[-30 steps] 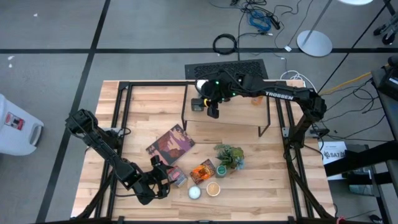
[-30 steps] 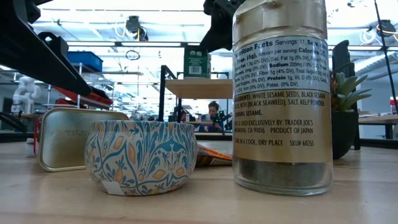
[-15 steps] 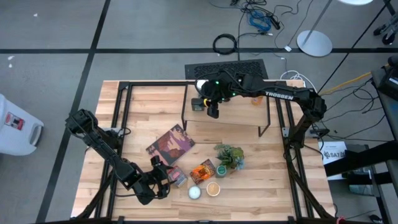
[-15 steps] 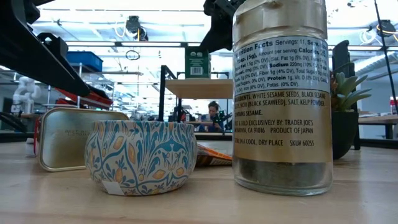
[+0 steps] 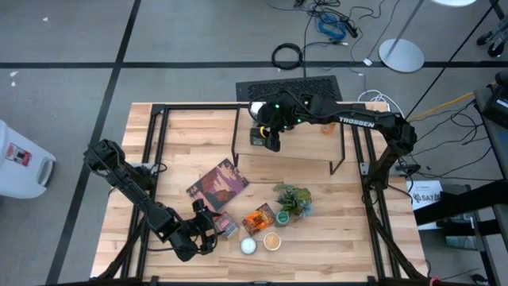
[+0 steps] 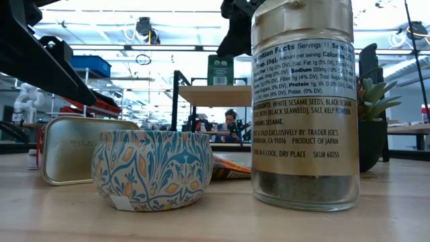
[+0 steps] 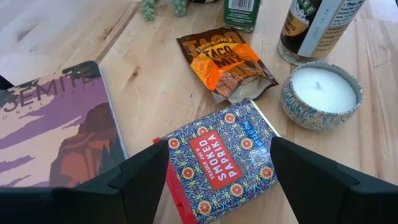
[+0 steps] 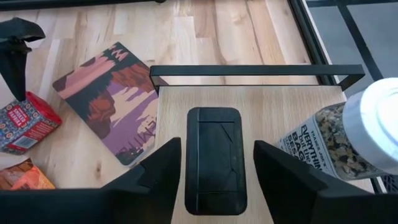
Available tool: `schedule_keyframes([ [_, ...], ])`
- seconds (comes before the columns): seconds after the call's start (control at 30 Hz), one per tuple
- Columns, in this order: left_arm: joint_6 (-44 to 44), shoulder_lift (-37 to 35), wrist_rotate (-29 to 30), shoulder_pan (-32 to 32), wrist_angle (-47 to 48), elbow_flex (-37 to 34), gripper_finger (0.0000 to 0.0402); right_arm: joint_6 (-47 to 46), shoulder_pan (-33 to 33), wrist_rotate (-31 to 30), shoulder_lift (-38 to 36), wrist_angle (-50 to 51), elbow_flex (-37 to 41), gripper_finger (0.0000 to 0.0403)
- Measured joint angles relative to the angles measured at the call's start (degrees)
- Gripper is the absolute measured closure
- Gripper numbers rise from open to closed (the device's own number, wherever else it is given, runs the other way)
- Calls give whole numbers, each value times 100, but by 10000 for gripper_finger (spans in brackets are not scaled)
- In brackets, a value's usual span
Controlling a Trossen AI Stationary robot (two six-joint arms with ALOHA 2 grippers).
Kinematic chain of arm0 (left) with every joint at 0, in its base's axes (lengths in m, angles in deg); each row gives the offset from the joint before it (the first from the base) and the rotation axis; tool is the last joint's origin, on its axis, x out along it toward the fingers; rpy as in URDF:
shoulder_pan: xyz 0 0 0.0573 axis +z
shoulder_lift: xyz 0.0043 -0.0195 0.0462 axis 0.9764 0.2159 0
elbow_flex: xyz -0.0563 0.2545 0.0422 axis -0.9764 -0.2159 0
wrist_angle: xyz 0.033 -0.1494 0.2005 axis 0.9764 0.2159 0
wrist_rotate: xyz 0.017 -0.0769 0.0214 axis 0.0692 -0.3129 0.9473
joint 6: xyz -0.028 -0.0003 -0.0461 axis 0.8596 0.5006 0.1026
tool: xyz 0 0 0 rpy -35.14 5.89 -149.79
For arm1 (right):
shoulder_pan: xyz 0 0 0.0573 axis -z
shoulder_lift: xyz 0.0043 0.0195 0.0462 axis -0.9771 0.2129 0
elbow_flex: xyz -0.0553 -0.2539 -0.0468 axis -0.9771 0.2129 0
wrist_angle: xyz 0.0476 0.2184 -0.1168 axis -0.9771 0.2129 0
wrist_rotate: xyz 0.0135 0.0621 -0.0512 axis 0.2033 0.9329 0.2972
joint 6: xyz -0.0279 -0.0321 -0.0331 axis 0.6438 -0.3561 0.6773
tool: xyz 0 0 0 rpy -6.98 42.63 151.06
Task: Shelf spices
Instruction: Put the black seasoning can on the shelf, then put the gold seasoning bottle on the shelf
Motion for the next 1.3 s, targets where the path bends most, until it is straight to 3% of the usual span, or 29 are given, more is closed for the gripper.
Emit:
schedule_keyframes([
  [0.43,-20,0,-24,-4,0,0,111,56,-15,-126,-60,-28,4,206],
  [0.8,-68,0,-39,-11,66,-2,111,64,-97,-129,-691,6,4,206],
  [1.3,129,0,-82,-11,52,4,111,306,-1139,-176,-1588,686,4,206],
])
